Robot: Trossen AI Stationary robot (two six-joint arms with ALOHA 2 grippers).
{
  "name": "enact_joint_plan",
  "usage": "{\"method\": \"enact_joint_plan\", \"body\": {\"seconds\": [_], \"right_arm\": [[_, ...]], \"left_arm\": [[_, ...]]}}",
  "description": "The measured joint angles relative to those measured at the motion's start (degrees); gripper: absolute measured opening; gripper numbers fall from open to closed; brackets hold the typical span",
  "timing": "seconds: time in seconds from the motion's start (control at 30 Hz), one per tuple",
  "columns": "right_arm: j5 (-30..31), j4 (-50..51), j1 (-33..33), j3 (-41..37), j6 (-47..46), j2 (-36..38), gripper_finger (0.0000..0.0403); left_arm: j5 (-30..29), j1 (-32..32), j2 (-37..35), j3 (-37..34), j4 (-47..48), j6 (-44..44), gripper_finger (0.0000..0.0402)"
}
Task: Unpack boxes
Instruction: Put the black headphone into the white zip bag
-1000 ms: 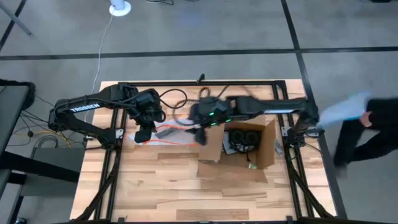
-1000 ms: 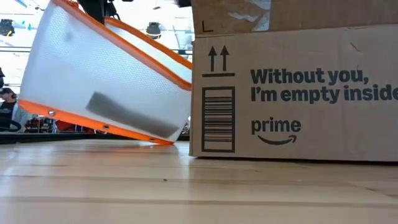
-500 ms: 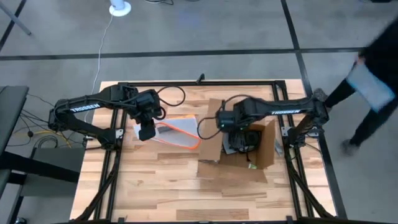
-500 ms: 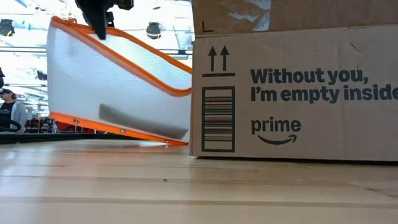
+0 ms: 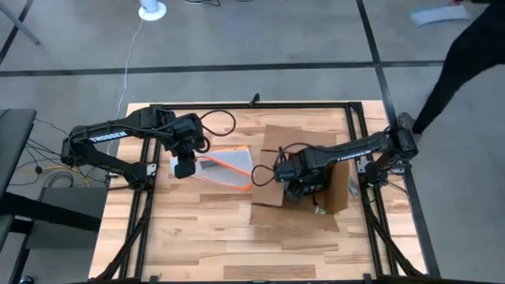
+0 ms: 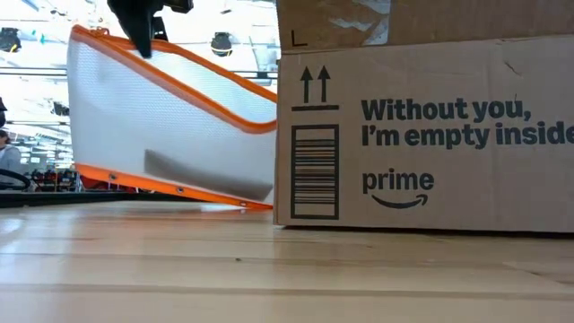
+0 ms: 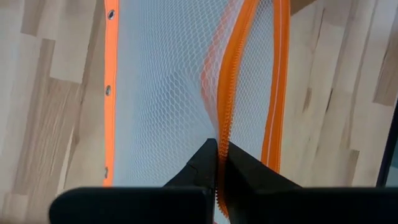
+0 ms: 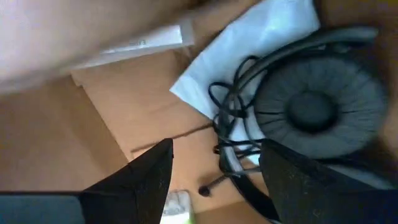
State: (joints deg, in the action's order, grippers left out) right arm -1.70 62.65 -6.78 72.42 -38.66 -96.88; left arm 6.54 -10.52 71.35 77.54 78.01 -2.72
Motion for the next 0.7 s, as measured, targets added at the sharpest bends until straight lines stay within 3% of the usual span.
{"method": "enact_joint_plan", "body": {"seconds": [0.23, 0.53, 0.7], "right_arm": [[2.0, -4.16, -3.2, -8.21, -4.14, 0.06, 0.0221], [3.2, -23.67, -5.25, -20.98, -4.52, 0.46, 0.0218], [3.16, -27.91, -5.12, -24.83, -4.1, 0.76, 0.0169]], "left_arm": [[0.0, 0.0, 0.02, -0.04, 0.97, 1.21, 0.0], [0.0, 0.0, 0.02, -0.04, 1.1, 0.76, 0.0], [0.02, 0.0, 0.02, -0.04, 1.07, 0.46, 0.0]]}}
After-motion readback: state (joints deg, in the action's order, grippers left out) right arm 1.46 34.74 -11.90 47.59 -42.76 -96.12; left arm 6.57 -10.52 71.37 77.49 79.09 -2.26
